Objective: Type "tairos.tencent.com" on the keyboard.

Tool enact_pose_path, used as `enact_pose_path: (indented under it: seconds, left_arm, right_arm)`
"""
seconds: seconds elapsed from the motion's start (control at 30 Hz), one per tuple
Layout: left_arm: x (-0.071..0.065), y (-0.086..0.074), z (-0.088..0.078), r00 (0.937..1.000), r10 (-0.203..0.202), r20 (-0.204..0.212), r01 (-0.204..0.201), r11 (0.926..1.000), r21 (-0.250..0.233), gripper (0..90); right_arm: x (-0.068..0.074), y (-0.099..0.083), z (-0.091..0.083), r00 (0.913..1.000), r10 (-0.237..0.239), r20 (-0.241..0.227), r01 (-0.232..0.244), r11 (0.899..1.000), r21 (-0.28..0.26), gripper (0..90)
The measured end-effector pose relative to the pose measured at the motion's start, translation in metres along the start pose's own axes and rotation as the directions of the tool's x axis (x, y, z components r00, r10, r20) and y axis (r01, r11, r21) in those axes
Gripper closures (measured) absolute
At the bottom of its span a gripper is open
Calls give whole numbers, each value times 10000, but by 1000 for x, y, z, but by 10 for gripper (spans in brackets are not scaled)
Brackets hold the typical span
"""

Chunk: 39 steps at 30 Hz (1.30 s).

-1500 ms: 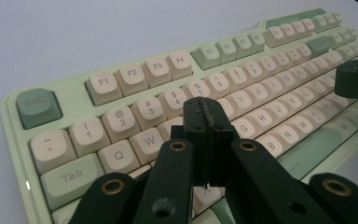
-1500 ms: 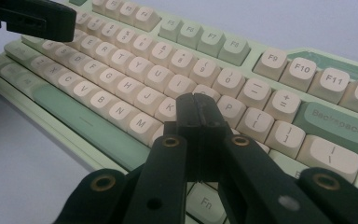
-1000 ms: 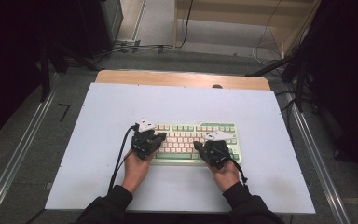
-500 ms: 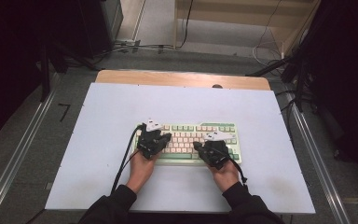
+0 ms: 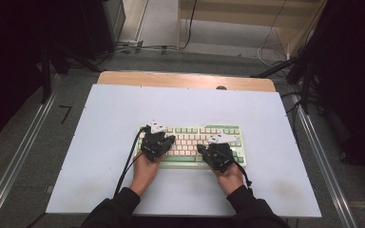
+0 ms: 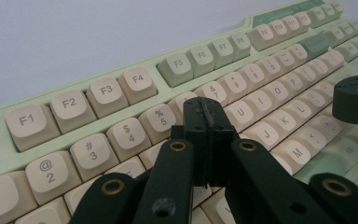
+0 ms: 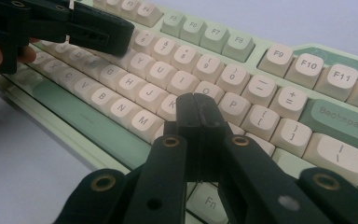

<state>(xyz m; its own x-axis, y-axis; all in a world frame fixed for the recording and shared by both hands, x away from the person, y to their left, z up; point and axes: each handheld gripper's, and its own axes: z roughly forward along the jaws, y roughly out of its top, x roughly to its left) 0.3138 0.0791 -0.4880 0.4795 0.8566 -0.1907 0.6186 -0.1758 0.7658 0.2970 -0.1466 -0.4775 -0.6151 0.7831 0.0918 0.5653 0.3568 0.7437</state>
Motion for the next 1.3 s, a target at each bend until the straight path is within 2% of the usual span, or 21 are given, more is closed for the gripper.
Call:
enact_pose_path:
  seconds: [0.37,0.63,0.87,1.3]
  left_arm:
    - [-1,0,0,10000,-24,-9,24,10000,3,900]
    - [-1,0,2,10000,2,7,-2,9998,186,900]
    - [0,3,-7,9996,-152,229,156,9997,-163,900]
    - [11,3,-20,9994,-318,110,322,9990,-323,900]
  right_arm:
    - [0,0,0,10000,-7,-18,7,10000,-11,873]
    - [1,0,0,10000,-16,-31,15,10000,-10,873]
    - [1,0,0,10000,-28,-43,28,10000,-38,873]
    - [1,0,-1,10000,-38,-37,38,10000,-61,873]
